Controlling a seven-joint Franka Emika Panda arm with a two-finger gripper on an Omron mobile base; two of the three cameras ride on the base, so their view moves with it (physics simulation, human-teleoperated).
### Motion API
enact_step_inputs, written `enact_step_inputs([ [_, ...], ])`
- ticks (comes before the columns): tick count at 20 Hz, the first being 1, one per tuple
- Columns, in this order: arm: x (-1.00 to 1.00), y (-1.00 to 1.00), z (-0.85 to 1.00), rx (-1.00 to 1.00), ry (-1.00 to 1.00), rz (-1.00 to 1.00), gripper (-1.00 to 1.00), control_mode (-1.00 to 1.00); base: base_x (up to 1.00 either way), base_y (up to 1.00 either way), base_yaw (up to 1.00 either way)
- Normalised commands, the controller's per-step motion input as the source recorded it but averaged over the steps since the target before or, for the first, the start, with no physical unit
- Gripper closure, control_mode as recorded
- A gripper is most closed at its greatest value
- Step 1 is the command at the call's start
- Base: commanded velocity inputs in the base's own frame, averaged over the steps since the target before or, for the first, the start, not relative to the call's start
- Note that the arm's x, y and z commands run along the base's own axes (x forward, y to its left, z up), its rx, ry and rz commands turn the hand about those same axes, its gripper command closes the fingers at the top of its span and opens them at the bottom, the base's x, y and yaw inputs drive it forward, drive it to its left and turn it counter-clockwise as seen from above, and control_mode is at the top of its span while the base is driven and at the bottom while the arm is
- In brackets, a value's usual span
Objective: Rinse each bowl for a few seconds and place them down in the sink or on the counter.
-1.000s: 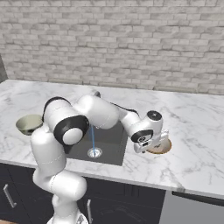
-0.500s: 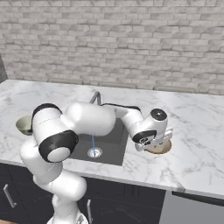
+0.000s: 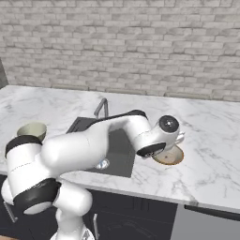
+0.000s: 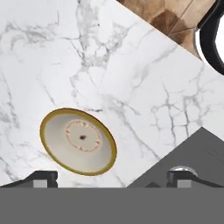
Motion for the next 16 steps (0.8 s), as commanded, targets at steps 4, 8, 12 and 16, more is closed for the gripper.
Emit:
enact_step_inputs([
  [4,-0.52,0.46,0.62,-0.02,-0.21,0.06,-1.0,-1.0,0.0,0.0,0.0],
  [8,-0.53,0.6,0.61,-0.02,-0.17,0.08,-1.0,-1.0,0.0,0.0,0.0],
  [12,-0.4,0.61,0.53,-0.02,-0.14,0.1,-1.0,-1.0,0.0,0.0,0.0],
  [16,-0.21,0.51,0.59,-0.01,-0.11,0.11,-1.0,-1.0,0.0,0.0,0.0],
])
